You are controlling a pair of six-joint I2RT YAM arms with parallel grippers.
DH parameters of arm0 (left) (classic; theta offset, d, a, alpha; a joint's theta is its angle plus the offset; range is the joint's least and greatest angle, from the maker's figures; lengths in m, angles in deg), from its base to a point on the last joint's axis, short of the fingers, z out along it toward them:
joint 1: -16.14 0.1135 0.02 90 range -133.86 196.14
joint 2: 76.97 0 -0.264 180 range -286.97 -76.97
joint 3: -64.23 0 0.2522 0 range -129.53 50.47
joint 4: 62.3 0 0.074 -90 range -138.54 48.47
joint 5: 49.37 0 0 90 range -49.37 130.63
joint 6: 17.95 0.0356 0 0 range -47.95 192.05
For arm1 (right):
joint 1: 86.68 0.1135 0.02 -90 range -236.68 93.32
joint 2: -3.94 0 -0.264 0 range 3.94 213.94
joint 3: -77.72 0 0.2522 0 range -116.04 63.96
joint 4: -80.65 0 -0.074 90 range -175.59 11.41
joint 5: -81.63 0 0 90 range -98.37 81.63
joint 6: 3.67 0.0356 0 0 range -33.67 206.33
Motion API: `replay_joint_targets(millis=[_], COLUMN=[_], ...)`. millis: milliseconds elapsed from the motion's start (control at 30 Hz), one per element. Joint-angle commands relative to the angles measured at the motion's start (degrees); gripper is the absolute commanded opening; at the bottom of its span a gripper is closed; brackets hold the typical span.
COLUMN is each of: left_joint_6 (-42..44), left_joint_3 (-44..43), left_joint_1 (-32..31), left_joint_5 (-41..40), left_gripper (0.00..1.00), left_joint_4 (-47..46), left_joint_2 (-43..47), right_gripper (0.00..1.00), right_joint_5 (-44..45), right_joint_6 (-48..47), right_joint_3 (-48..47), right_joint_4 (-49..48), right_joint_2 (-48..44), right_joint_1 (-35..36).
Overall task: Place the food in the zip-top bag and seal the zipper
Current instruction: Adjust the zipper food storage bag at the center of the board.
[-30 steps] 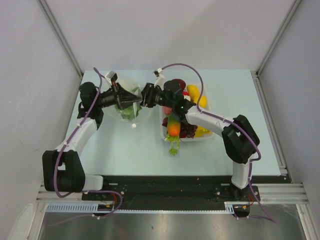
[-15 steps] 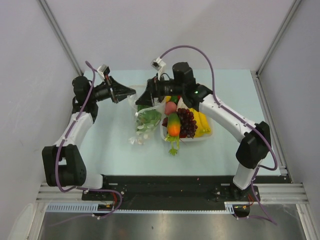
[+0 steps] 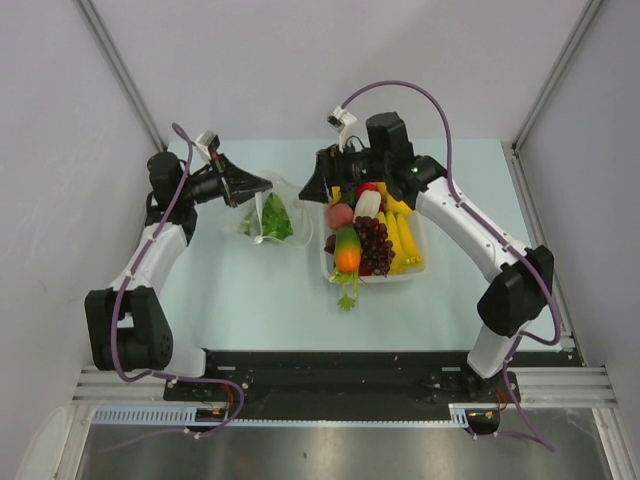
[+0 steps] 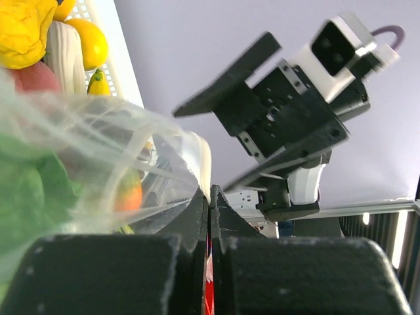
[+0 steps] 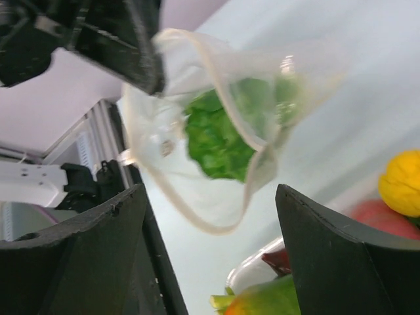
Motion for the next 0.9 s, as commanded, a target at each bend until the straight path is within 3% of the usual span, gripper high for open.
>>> replay_joint_targets(millis=[0,133,200,300,333,367,467,500,533,600,733,867], left_joint_6=[1.9,2.17,2.17,5.65,8.64,12.32,34.18,46.25,51.59,64.05,74.4,79.24], left_joint_3=[-1.62,-1.97,-2.06,-2.49,-3.98,-5.21,-13.37,-15.92,-20.38,-24.36,-26.24,-27.37], left_joint_1=[0.09,0.09,0.35,1.4,1.67,1.93,2.46,1.85,1.59,-0.07,-4.74,-5.09], left_joint_5=[0.7,0.7,0.88,0.88,0.7,0.44,-3.58,-5.43,-7.54,-17.9,-36.89,-37.01], left_gripper=[0.0,0.0,0.0,0.0,0.0,0.0,0.0,0.0,0.0,0.0,0.0,0.0], left_joint_4=[-1.24,-0.71,-0.71,3.39,6.99,11.47,35.61,48.12,53.12,65.14,72.24,79.7], left_joint_2=[0.24,0.33,0.59,1.12,1.12,1.03,0.42,0.15,-0.02,0.33,3.22,3.66], right_gripper=[0.85,0.85,0.77,0.06,0.0,0.0,0.0,0.0,0.0,0.0,0.0,0.0], right_joint_5=[4.92,5.43,4.57,1.23,-0.09,-1.14,-6.42,-7.04,-7.57,-8.18,-3.97,-4.24], right_joint_6=[0.56,0.14,-0.83,-1.71,-1.19,-0.31,5.64,6.72,7.6,7.87,5.4,8.58], right_joint_3=[-1.52,-2.93,-3.72,-6.88,-9.06,-10.3,-14.79,-15.15,-15.15,-15.24,-17.95,-29.19], right_joint_4=[3.03,3.9,6.61,10.4,10.76,9.89,5.34,4.53,4.0,4.08,8.91,15.66], right_joint_2=[4.04,7.47,8.88,11.17,11.43,11.26,9.95,9.51,8.81,8.97,12.48,18.9], right_joint_1=[-0.84,0.21,0.21,0.12,0.04,0.21,1.17,1.7,2.32,3.46,3.64,3.2])
